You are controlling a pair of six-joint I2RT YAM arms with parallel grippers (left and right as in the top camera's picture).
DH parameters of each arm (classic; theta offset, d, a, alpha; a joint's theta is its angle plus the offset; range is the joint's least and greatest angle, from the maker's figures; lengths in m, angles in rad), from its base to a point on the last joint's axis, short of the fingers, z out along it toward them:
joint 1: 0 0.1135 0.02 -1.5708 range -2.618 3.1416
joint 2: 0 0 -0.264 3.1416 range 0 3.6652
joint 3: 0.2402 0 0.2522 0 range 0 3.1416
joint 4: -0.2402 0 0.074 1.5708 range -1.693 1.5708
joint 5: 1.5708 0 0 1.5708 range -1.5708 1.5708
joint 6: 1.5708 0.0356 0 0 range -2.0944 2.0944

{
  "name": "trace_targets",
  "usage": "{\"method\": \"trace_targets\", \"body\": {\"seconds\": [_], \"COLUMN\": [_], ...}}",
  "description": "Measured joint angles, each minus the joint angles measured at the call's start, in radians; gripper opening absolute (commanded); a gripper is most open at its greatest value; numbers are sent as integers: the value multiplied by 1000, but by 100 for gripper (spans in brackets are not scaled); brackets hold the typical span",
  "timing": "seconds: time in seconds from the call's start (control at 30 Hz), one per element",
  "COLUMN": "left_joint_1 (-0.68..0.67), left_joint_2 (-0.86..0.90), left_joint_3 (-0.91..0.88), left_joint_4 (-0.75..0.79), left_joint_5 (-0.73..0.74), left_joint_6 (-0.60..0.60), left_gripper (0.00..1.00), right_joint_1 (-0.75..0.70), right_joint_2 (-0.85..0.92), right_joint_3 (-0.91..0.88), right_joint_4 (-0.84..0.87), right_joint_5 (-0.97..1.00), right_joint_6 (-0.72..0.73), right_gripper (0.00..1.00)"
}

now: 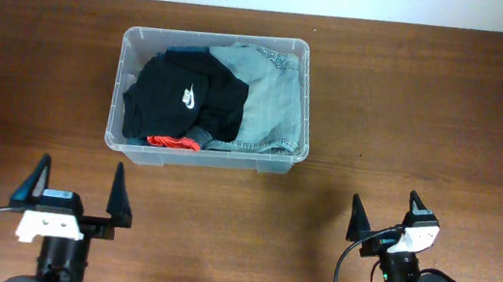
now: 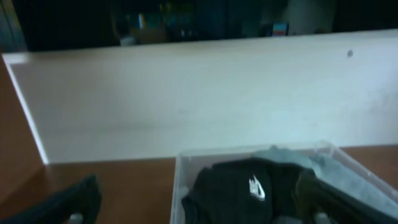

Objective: Pack container

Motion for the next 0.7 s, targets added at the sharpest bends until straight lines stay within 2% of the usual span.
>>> {"method": "trace_targets", "body": {"seconds": [0.27,0.7], "left_joint_1": [0,0], "left_joint_2": [-101,-107], "left_joint_3": [-193,-330], "left_joint_4": [104,332], "left_joint_5": [-9,-13], "left_joint_6": [0,0], "left_gripper": [99,99], "right_joint_1": [0,0], "right_joint_2": [0,0], "right_joint_3": [0,0], "right_joint_4": [0,0], "right_joint_5": [0,0], "right_joint_6": [0,0], "right_gripper": [99,99]}}
